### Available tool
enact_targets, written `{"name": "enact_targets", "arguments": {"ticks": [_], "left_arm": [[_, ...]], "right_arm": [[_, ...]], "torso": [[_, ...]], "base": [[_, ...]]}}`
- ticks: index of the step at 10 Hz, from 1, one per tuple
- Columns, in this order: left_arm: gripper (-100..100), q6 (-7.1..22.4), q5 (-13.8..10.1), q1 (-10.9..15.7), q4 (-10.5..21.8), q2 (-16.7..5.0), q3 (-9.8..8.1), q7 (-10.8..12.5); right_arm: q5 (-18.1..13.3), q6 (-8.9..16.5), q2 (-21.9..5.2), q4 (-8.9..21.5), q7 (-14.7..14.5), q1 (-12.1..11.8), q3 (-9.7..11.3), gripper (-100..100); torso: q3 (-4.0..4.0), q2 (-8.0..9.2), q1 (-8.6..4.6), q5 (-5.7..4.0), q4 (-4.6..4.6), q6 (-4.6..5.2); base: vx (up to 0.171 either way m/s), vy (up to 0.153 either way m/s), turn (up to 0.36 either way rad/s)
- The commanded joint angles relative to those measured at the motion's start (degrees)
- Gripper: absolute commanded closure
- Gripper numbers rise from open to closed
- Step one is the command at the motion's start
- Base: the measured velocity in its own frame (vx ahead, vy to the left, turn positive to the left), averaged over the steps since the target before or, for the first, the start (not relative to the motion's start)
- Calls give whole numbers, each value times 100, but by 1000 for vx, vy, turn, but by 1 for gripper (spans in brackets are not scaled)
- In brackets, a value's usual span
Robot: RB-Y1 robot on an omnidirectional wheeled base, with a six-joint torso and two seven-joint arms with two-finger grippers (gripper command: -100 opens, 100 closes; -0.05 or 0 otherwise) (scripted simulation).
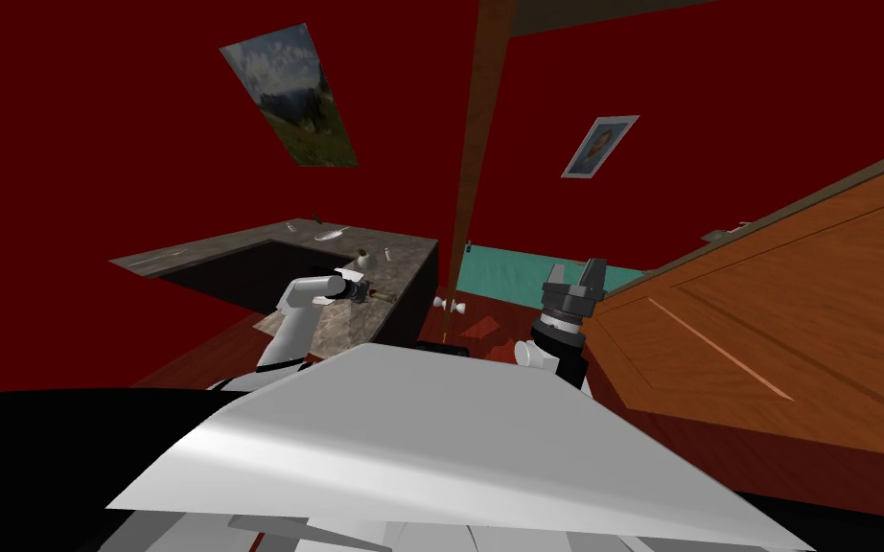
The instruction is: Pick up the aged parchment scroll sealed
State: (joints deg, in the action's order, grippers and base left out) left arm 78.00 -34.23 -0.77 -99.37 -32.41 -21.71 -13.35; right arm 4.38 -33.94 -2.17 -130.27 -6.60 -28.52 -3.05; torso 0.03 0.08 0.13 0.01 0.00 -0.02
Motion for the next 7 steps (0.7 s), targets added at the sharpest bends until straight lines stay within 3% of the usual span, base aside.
{"name": "enact_targets", "arguments": {"ticks": [1, 2, 5, 7], "left_arm": [[0, 0, 0, 0, 0, 0, 0, 0], [-100, -129, 90, 80, 202, 22, 41, 34], [-100, -382, 270, 239, 610, 67, 122, 97], [-100, -391, 290, 252, 623, 80, 137, 106]], "right_arm": [[0, 0, 0, 0, 0, 0, 0, 0], [0, 0, 0, 0, 0, 0, 0, 0], [0, 0, 0, 0, 0, 1, 0, 0], [0, 0, 0, 0, 0, 1, 0, 0]], "torso": [[0, 0, 0, 0, 0, 0], [1, 2, -3, -1, 0, 0], [11, 19, 8, 2, 4, 1], [11, 18, 4, 1, 4, 0]], "base": [[0, 0, 0], [-23, 14, -107], [-50, 30, -128], [-29, 12, -43]]}}
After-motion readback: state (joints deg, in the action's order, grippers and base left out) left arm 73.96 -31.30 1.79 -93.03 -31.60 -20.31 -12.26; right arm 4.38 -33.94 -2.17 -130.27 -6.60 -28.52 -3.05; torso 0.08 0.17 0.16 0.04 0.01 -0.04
